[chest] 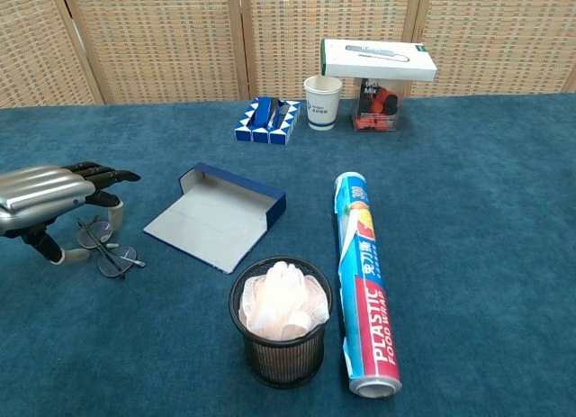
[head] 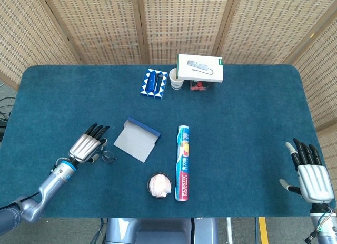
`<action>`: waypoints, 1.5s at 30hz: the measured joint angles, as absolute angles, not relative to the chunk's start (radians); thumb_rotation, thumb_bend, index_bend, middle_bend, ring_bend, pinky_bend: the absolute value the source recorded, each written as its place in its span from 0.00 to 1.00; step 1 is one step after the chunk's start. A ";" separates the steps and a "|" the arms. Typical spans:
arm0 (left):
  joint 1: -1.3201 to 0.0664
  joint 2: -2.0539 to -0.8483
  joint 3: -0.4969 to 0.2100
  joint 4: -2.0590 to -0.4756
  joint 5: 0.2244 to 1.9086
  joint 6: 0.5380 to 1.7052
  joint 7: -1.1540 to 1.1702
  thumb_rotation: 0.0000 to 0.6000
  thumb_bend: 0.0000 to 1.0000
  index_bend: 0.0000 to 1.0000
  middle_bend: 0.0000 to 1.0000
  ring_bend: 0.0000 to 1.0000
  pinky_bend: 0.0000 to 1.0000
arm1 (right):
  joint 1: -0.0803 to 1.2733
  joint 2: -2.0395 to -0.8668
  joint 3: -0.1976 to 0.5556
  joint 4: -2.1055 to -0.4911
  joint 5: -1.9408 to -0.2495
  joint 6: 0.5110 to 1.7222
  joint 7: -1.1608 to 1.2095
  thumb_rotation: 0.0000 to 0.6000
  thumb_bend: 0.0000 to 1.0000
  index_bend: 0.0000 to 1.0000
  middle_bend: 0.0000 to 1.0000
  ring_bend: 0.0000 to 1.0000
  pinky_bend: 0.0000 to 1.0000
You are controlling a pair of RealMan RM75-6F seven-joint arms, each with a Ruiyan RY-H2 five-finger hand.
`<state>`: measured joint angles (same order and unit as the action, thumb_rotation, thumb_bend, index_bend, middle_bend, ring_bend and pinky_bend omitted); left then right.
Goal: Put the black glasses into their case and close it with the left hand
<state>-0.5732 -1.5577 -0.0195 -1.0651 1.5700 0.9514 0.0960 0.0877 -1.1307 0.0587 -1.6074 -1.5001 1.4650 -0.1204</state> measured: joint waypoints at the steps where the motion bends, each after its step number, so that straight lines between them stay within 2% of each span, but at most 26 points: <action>1: -0.575 -1.562 -0.018 -1.065 1.566 0.949 0.103 1.00 0.35 0.45 0.00 0.00 0.00 | 0.088 -1.131 0.059 -1.607 -1.500 1.465 -0.120 1.00 0.00 0.00 0.00 0.00 0.00; 5: -0.579 -1.573 -0.015 -1.063 1.551 0.945 0.115 1.00 0.41 0.51 0.00 0.00 0.00 | 0.088 -1.131 0.059 -1.607 -1.500 1.465 -0.120 1.00 0.00 0.00 0.00 0.00 0.00; 19: -0.585 -1.581 -0.004 -1.054 1.546 0.970 0.103 1.00 0.43 0.60 0.00 0.00 0.00 | 0.088 -1.131 0.058 -1.608 -1.500 1.465 -0.121 1.00 0.00 0.00 0.00 0.00 0.00; 27: -0.593 -1.565 -0.014 -1.101 1.549 0.999 0.105 1.00 0.43 0.62 0.00 0.00 0.00 | 0.088 -1.130 0.058 -1.609 -1.499 1.463 -0.118 1.00 0.00 0.00 0.00 0.00 0.00; 37: -0.630 -1.537 -0.064 -1.216 1.532 1.020 0.151 1.00 0.43 0.62 0.00 0.00 0.00 | 0.089 -1.128 0.057 -1.609 -1.501 1.462 -0.112 1.00 0.00 0.00 0.00 0.00 0.00; 45: -0.688 -1.596 -0.112 -1.218 1.487 0.982 0.251 1.00 0.43 0.62 0.00 0.00 0.00 | 0.092 -1.124 0.055 -1.609 -1.502 1.452 -0.104 1.00 0.00 0.00 0.00 0.00 0.00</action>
<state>-0.6883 -1.5963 -0.1120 -1.2183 1.4869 0.9820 0.2510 0.0924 -1.1235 0.0549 -1.6091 -1.5020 1.4525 -0.1041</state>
